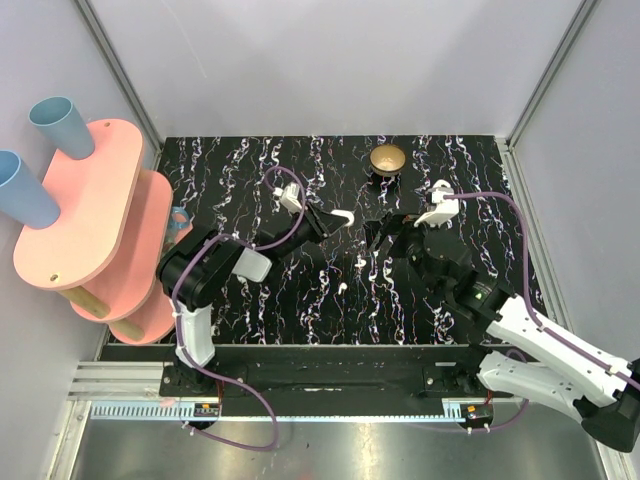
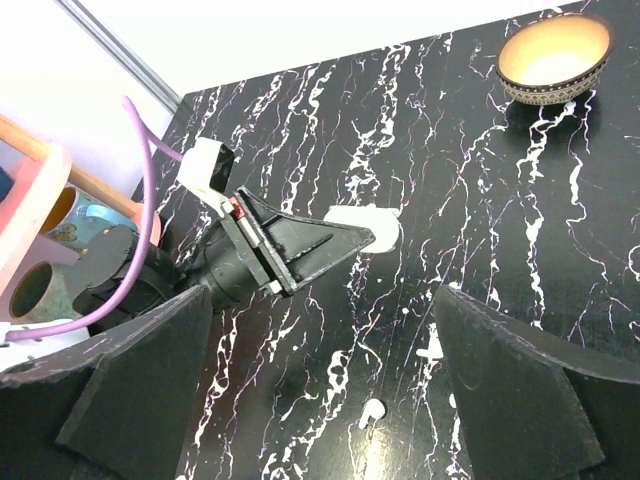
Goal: Insert the wireless bluetooth earbuds into the charging case
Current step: Place the charging case with the earbuds at the center of the board.
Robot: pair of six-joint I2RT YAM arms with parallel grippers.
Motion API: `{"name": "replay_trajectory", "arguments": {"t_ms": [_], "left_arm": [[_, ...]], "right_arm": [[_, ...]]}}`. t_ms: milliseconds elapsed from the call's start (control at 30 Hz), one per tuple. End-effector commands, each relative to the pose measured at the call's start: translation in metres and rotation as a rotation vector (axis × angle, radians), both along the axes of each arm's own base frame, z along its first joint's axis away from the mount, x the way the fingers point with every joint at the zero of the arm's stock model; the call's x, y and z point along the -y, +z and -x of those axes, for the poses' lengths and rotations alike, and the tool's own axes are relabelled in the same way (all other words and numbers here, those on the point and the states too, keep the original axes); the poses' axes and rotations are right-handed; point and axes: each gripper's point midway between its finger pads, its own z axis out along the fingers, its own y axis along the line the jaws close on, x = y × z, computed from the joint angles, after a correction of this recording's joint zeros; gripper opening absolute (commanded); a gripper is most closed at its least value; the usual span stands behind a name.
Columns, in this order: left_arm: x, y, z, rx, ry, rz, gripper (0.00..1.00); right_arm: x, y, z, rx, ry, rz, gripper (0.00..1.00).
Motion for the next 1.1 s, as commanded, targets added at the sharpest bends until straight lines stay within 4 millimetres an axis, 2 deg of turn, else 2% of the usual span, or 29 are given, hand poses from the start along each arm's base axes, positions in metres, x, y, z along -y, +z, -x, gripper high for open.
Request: {"name": "replay_trajectory", "arguments": {"t_ms": [0,200,267,300,633,700,967,1000,1067], "left_arm": [[0.005,0.027,-0.02,0.065,0.069,0.111,0.03],[0.005,-0.011,-0.025,-0.034,0.095,0.057,0.04],[0.001,-0.014,-0.026,-0.036,0.119,0.074,0.05],[-0.002,-0.022,-0.025,-0.054,0.125,0.075,0.07],[-0.009,-0.057,-0.022,-0.155,0.148,0.078,0.13],[-0.016,-0.066,-0.021,-0.187,0.187,0.056,0.22],[-0.021,-0.077,-0.021,-0.225,0.199,0.006,0.35],[-0.022,-0.078,-0.022,-0.229,0.202,0.005,0.43],[-0.025,-0.079,-0.022,-0.228,0.206,-0.002,0.45]], "right_arm": [[0.008,0.007,-0.001,0.039,-0.031,0.008,1.0],[0.01,0.007,-0.002,0.043,-0.038,0.029,1.0],[0.009,0.007,-0.003,0.045,-0.036,0.038,1.0],[0.009,0.006,-0.003,0.044,-0.037,0.039,1.0],[0.014,0.007,-0.001,0.055,-0.045,0.051,1.0],[0.014,0.01,-0.001,0.056,-0.046,0.037,1.0],[0.012,0.01,-0.003,0.051,-0.046,0.04,1.0],[0.012,0.01,-0.003,0.049,-0.047,0.042,1.0],[0.013,0.01,-0.003,0.05,-0.052,0.043,1.0]]}}
